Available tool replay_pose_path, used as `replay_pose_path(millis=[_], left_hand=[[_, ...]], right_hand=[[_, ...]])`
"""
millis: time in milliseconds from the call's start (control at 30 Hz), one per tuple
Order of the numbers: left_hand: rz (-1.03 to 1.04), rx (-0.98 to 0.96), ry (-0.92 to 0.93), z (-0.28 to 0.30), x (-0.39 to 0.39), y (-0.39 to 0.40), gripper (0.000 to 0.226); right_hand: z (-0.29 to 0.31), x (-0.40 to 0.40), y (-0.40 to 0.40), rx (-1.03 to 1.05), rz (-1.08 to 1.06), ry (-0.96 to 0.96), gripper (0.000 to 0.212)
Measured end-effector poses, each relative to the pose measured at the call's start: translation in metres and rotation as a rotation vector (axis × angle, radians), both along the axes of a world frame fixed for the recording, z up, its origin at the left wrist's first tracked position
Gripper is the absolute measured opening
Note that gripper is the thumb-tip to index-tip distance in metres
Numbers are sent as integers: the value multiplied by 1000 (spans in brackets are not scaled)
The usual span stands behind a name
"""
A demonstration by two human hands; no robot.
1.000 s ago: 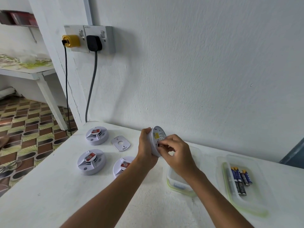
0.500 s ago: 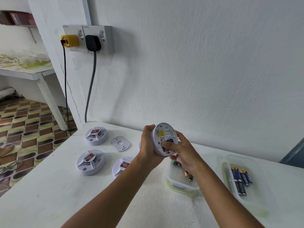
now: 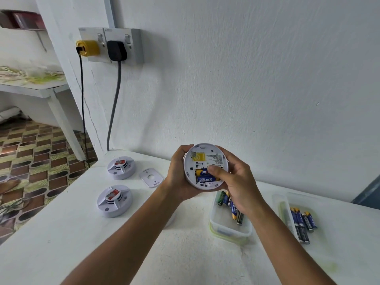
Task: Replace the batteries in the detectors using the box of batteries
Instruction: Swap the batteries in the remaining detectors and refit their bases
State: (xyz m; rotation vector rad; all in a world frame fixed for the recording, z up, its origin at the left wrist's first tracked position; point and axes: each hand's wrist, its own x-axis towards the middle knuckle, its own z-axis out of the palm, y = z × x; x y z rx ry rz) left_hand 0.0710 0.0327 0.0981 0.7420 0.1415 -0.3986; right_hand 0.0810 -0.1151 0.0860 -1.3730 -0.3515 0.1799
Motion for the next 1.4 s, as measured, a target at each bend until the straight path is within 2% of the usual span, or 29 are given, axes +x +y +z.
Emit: replay_pose_path(millis=[233,433,833,933,1033,1100,1167,1267,1400], left_hand=[[23,50,8,8,-7,3,58],[35,94,-6,11,-11,7,62],[79,122,12,2,-15,27,58],[135,135,26,-3,-16,47,56],[247,143,74,-11,-19,81,53],[350,141,102,-16,-22,110,49],[442,130,114,-19,-26,139,45],[524,121,139,-25,-28,173,43],[527,114,123,-38,-33,207,39]], right_hand=[[3,-5,4,-47,-20,-70,41],[4,-7,0,-76,105,-51,62],[1,-10,19,-85,116,23,61],[2,-3,40,-116,177,108,47],[-3,10,74,-176,55,181,24],[-10,19,104,-208,-22,168,16],[-24,32,135,-340,-47,73,18],[-46,56,178,-676,4,-113,26],[-80,78,216,-1083,168,-161,33]])
